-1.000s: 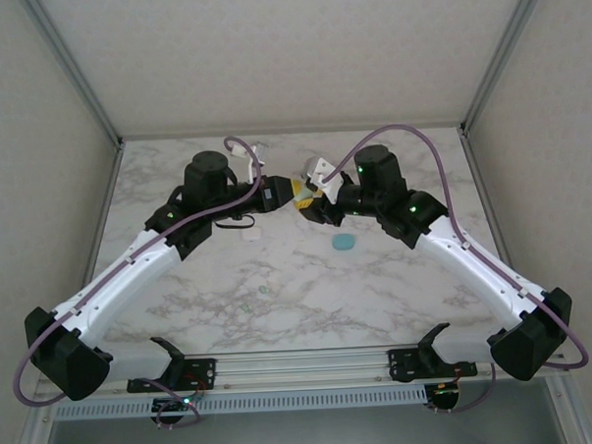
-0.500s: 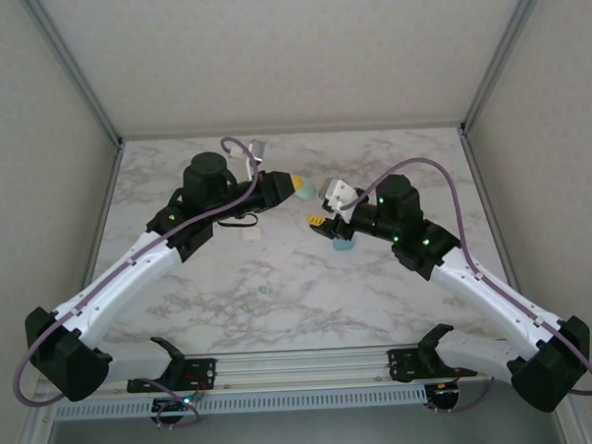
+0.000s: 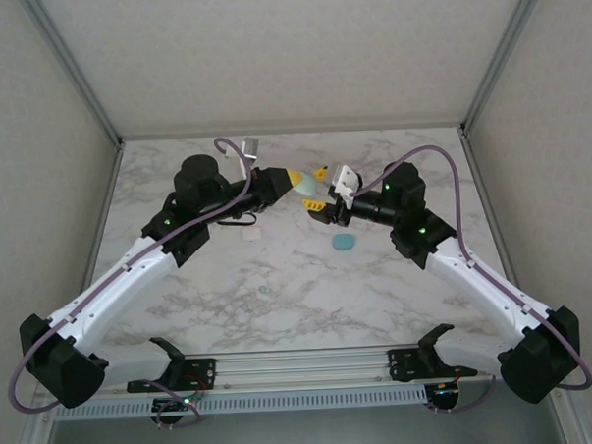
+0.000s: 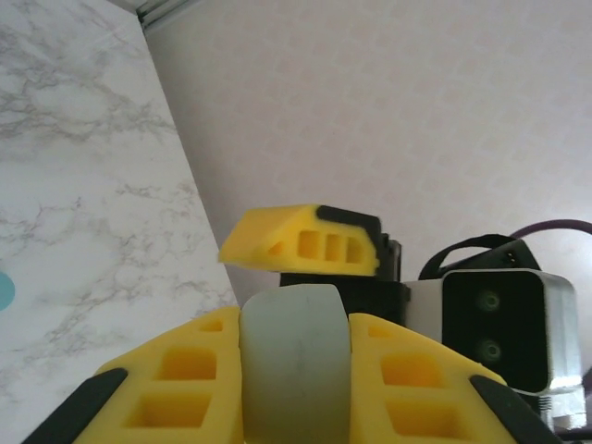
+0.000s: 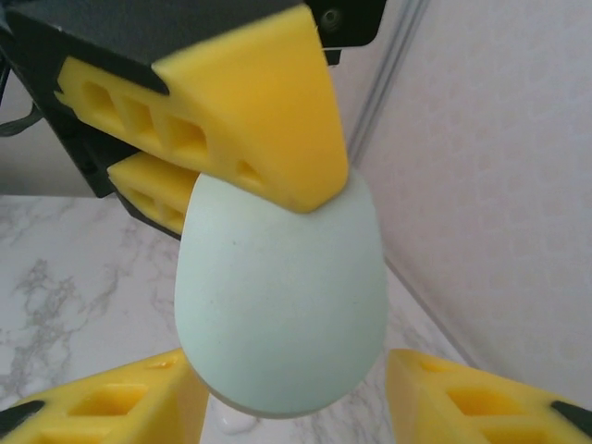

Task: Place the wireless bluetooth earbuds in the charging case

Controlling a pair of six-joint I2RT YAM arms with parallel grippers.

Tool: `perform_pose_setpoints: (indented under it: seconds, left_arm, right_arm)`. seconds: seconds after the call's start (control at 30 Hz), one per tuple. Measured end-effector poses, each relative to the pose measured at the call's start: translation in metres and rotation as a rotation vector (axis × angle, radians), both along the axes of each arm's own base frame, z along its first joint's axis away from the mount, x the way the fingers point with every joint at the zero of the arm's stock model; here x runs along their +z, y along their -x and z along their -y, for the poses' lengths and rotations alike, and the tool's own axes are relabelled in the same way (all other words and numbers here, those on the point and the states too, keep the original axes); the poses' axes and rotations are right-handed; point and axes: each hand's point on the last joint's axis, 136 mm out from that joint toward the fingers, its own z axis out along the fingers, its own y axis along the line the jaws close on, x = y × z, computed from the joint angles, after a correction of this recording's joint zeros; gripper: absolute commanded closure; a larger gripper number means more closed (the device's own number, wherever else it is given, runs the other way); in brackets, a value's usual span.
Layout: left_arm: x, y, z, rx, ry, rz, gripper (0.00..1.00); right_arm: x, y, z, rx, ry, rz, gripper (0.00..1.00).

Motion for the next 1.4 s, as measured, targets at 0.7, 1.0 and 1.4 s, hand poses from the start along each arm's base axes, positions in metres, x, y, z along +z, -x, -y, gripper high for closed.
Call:
perform_pose_setpoints:
  seconds: [0.7,1.0,1.4]
  left_arm:
    - [-0.001,0.001,-0.001,0.001,-0.001,-0.001,0.82]
    - [-0.003,0.001,-0.002,0.004,-0.007,0.006,0.62]
    - [0.005,0.048,-0.038,-0.066,-0.27,0.687,0.29]
  right_arm:
    - [0.02,0.008,-0.002,0.047,-0.068,0.02,0.53]
    - [0.018,0.013,-0.002,0.071,-0.069,-0.006,0.66]
    - [0.036,0.024,-0.002,0.298,-0.022,-0.192,0.67]
